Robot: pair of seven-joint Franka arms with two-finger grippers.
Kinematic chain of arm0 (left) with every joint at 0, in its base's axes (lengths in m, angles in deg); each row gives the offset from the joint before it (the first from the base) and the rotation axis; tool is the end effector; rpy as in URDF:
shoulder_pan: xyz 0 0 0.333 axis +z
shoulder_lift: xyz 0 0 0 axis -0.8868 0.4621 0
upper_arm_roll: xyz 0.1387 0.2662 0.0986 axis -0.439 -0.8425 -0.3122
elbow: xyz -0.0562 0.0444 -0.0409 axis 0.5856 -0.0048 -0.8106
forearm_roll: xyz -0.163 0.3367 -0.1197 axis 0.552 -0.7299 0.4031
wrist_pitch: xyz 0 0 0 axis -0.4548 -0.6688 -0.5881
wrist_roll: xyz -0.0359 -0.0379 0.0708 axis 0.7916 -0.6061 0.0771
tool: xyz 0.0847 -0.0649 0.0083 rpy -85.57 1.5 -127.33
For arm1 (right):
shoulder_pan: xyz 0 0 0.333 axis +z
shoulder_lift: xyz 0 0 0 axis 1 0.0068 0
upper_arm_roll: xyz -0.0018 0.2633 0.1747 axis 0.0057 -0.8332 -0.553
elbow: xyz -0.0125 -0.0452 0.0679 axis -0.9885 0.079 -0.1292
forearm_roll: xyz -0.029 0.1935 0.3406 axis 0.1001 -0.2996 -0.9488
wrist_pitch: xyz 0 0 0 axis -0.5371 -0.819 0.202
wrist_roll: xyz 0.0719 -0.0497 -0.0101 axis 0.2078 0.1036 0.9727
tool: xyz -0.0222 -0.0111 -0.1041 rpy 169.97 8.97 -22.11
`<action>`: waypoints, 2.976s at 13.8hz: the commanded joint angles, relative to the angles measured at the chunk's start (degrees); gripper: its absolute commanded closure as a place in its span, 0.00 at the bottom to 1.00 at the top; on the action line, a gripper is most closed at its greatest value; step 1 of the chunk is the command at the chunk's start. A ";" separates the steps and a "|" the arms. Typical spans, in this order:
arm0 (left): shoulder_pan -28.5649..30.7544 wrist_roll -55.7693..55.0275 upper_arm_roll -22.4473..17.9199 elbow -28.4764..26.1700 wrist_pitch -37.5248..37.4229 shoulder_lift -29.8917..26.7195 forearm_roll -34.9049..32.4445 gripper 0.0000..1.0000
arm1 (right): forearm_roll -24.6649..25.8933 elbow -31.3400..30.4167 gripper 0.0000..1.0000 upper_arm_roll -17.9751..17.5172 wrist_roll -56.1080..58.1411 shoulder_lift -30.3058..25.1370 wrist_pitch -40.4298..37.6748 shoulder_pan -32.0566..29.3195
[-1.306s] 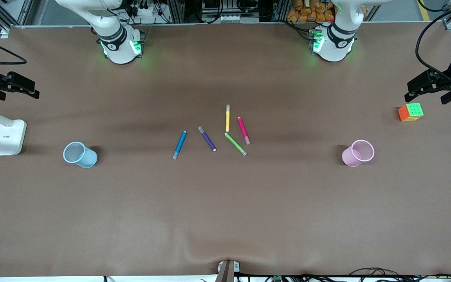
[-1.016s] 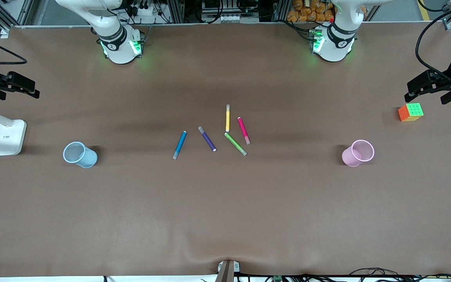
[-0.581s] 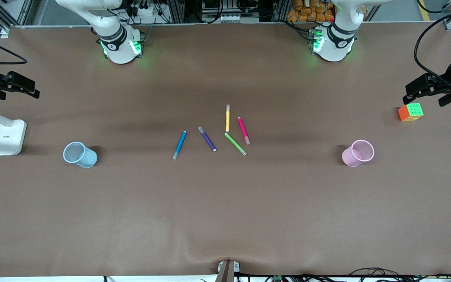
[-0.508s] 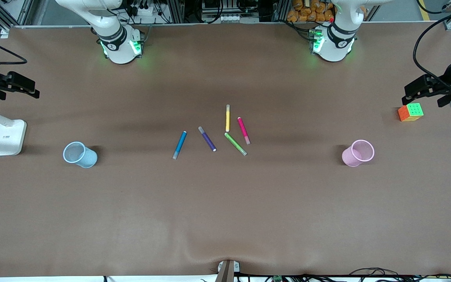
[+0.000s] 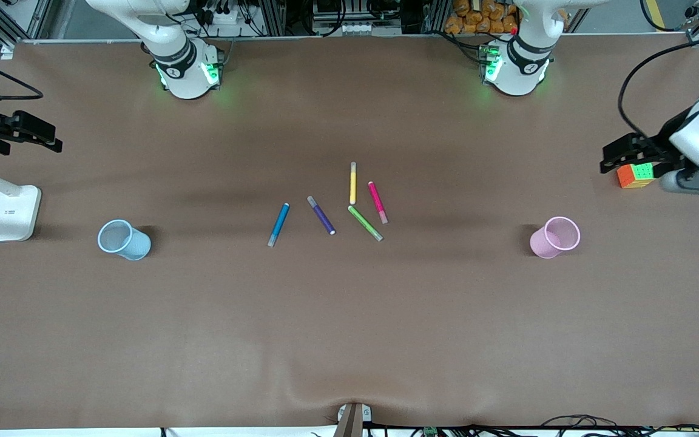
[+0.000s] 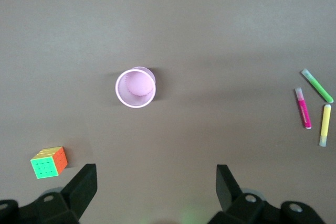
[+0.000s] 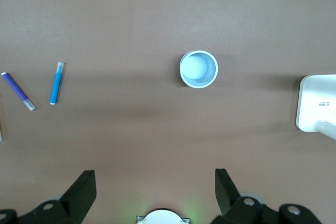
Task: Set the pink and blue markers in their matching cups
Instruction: 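Reach the left gripper to the pink marker while the right gripper moves out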
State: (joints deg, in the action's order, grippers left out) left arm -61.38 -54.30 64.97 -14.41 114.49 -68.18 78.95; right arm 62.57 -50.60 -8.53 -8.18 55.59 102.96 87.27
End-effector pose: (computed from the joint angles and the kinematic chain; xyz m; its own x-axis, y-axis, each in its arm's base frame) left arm 0.5693 -0.0533 0.5881 0.9918 -0.1109 -0.0633 -0.1092 -0.9936 0.0304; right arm 0.5340 -0.0228 0.6225 0.9921 0.0335 -0.1212 0.0297 -0.9990 -0.0327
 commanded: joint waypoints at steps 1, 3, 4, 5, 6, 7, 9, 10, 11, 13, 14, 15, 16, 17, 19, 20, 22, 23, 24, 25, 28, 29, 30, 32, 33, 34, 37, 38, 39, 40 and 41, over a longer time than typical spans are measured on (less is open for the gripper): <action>-0.22 -2.27 1.77 0.91 -0.60 1.81 0.04 0.00 | -0.09 -0.19 0.00 -0.57 -0.32 -0.22 -0.24 -0.47; -0.30 -4.82 3.78 0.91 -0.42 2.95 0.04 0.00 | -0.09 -0.19 0.00 -0.57 -0.32 -0.22 -0.33 -0.38; -0.30 -6.23 4.92 0.91 -0.25 3.66 0.04 0.00 | -0.09 -0.19 0.00 -0.57 -0.32 -0.22 -0.33 -0.47; -0.39 -7.72 5.72 1.09 0.19 4.27 -0.05 0.00 | -0.09 -0.19 0.00 -0.57 -0.32 -0.22 -0.24 -0.38; -0.39 -8.60 6.34 1.09 0.89 5.24 0.04 0.00 | -0.09 -0.19 0.00 -0.57 -0.32 -0.22 -0.33 -0.38; -0.39 -8.87 6.78 1.09 1.77 6.29 0.12 0.00 | -0.09 -0.19 0.00 -0.57 -0.32 -0.22 -0.33 -0.38; -0.91 -10.10 8.09 1.09 2.91 7.70 0.12 0.00 | -0.09 -0.19 0.00 -0.57 -0.32 -0.22 -0.33 -0.38; -2.05 -12.54 8.10 1.09 3.00 8.58 0.12 0.00 | -0.09 -0.19 0.00 -0.57 -0.32 -0.22 -0.33 -0.38; -3.28 -14.57 8.10 1.09 3.09 9.11 0.04 0.00 | -0.09 -0.19 0.00 -0.57 -0.32 -0.13 -0.24 -0.38; -5.65 -18.96 8.10 1.09 4.23 10.60 -0.14 0.00 | -0.09 -0.19 0.00 -0.57 -0.32 -0.22 -0.33 -0.38; -6.80 -20.81 8.10 1.09 4.41 11.22 -0.31 0.00 | -0.09 -0.19 0.00 -0.57 -0.32 -0.13 -0.33 -0.38; -7.24 -21.87 8.10 1.00 5.28 12.18 0.03 0.00 | -0.09 -0.19 0.00 -0.57 -0.32 -0.13 -0.33 -0.38; -7.86 -22.67 8.19 0.92 5.90 13.41 0.12 0.00 | -0.09 -0.19 0.00 -0.57 -0.32 -0.13 -0.42 -0.38; -9.08 -23.46 8.19 0.91 6.25 14.38 0.12 0.00 | -0.09 -0.19 0.00 -0.57 -0.23 -0.13 -0.42 -0.38; -11.02 -27.14 8.19 0.56 7.48 15.61 0.12 0.00 | -0.09 -0.19 0.00 -0.57 -0.23 -0.04 -0.85 -0.38; -12.68 -31.16 8.10 0.56 8.27 16.49 -0.14 0.00 | -0.09 -0.11 0.00 -0.57 -0.23 0.13 -1.12 -0.30; -14.27 -34.88 8.10 0.56 9.94 17.64 -0.67 0.00 | -0.09 -0.19 0.00 -0.57 -0.05 0.48 -1.12 0.31; -14.71 -35.15 8.10 0.48 10.30 18.33 -0.49 0.00 | -0.09 -0.19 0.00 -0.57 0.82 0.92 -1.21 0.75; -14.89 -35.24 8.10 0.21 10.82 19.04 -0.14 0.00 | -0.09 -0.19 0.00 -0.57 2.13 1.10 -1.12 0.76; -14.98 -35.24 8.10 -0.83 12.57 19.22 -0.14 0.00 | -0.09 -0.19 0.00 -0.57 4.06 1.71 -1.12 0.76; -17.87 -40.05 8.10 -6.10 20.38 20.53 -0.40 0.00 | -0.18 -0.28 0.00 -0.57 6.71 2.77 -0.86 0.85; -18.49 -42.34 8.10 -6.46 21.10 20.89 -0.49 0.00 | -0.26 -0.28 0.00 -0.65 6.71 3.03 -0.77 0.93; -19.89 -44.19 8.10 -6.38 21.20 21.50 -0.40 0.00 | -0.44 -0.37 0.00 -0.57 6.71 3.29 -0.51 1.54; -21.66 -47.97 8.10 -6.29 22.59 23.34 -0.58 0.00 | -0.70 -0.28 0.00 -0.57 6.71 4.43 -0.24 2.16; -22.01 -48.60 8.10 -6.21 23.82 24.48 -0.49 0.00 | -0.79 -0.28 0.00 -0.57 6.71 4.70 -0.24 2.51; -22.10 -48.86 8.10 -6.20 25.14 25.63 -0.49 0.00 | -1.31 -0.28 0.00 -0.57 6.71 5.31 -0.15 2.52; -23.51 -51.49 8.10 -6.12 28.31 27.91 -0.40 0.01 | -5.70 -2.12 0.00 -0.57 6.71 5.67 1.86 1.90; -24.12 -52.63 8.10 -6.03 29.10 28.62 -0.40 0.04 | -6.32 -3.87 0.00 -0.57 6.71 5.50 3.87 1.90; -24.73 -53.34 8.10 -5.85 29.98 29.58 -0.49 0.08 | -6.59 -5.45 0.00 -0.57 6.71 5.41 5.98 2.16; -24.91 -54.22 8.10 -5.85 30.68 30.03 -0.49 0.09 | -6.77 -7.29 0.00 -0.57 6.71 5.14 8.26 2.51; -25.17 -55.10 8.10 -5.85 30.78 30.38 -0.58 0.10 | -6.86 -8.88 0.00 -0.74 6.71 4.88 10.29 2.78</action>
State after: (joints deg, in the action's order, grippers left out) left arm -85.61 -106.99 73.32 -20.72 144.40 -38.47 78.94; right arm 56.97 -55.67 -9.16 -1.99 61.86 109.86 89.63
